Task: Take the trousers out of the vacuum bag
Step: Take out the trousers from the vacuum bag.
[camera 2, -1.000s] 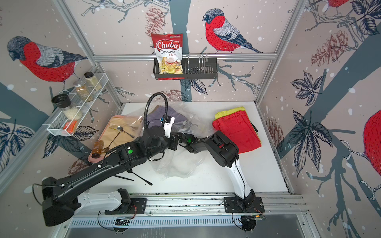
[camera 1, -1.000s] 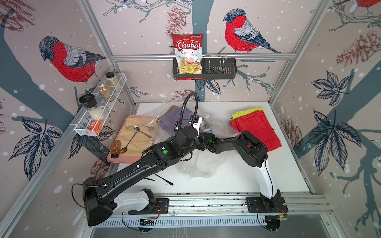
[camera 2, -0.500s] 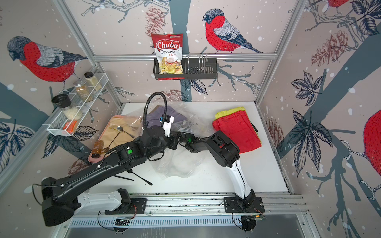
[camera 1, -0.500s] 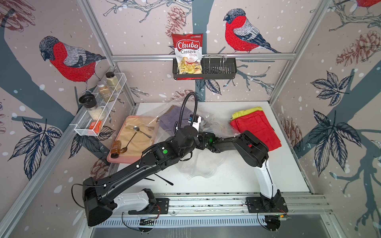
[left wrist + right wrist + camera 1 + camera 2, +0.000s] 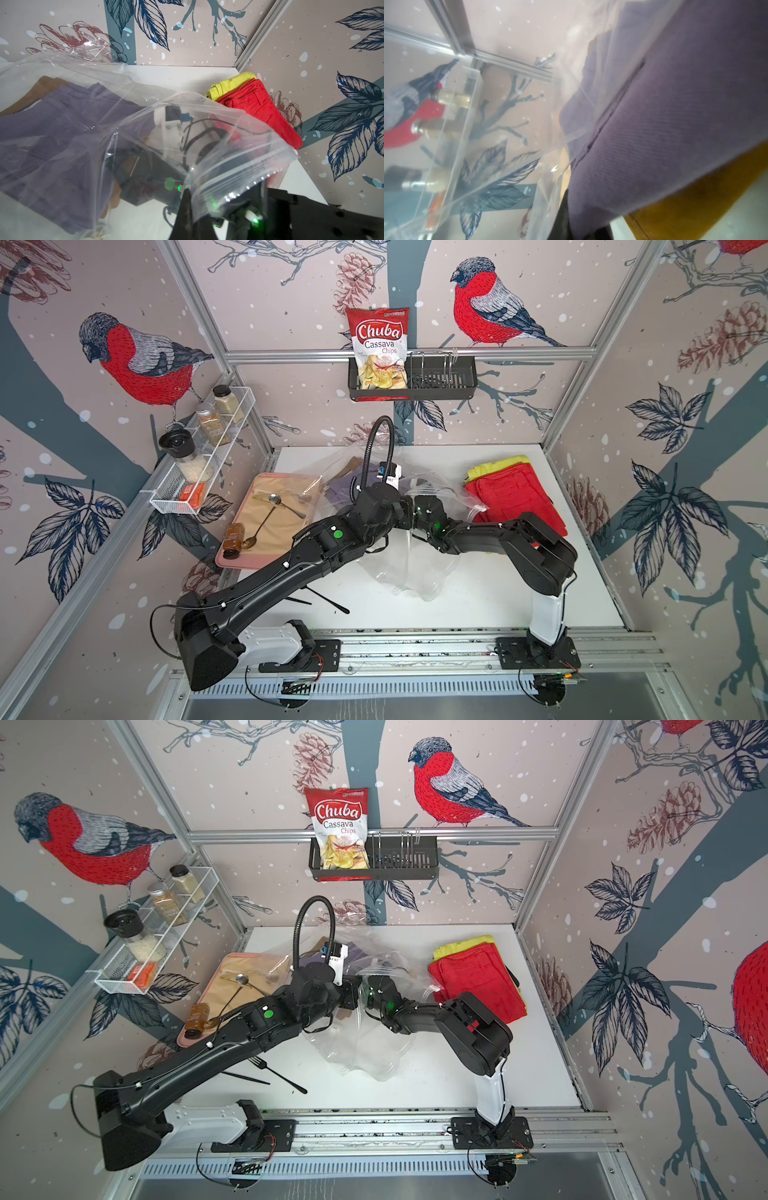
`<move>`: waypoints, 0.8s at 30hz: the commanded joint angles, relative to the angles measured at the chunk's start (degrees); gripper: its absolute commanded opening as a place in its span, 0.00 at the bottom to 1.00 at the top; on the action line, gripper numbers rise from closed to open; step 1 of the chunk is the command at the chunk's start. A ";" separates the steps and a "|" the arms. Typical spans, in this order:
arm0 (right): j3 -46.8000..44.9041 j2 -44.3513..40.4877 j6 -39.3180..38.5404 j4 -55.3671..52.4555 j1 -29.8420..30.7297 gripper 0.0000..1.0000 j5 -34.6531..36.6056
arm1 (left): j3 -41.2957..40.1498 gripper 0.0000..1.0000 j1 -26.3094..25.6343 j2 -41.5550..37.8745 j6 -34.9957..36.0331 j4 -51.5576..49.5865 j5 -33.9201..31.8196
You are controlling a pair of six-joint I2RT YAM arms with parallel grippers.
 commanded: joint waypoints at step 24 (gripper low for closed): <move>-26.27 -43.68 -15.46 -20.27 5.69 0.00 11.43 | -0.95 0.00 3.19 1.91 0.42 4.88 4.36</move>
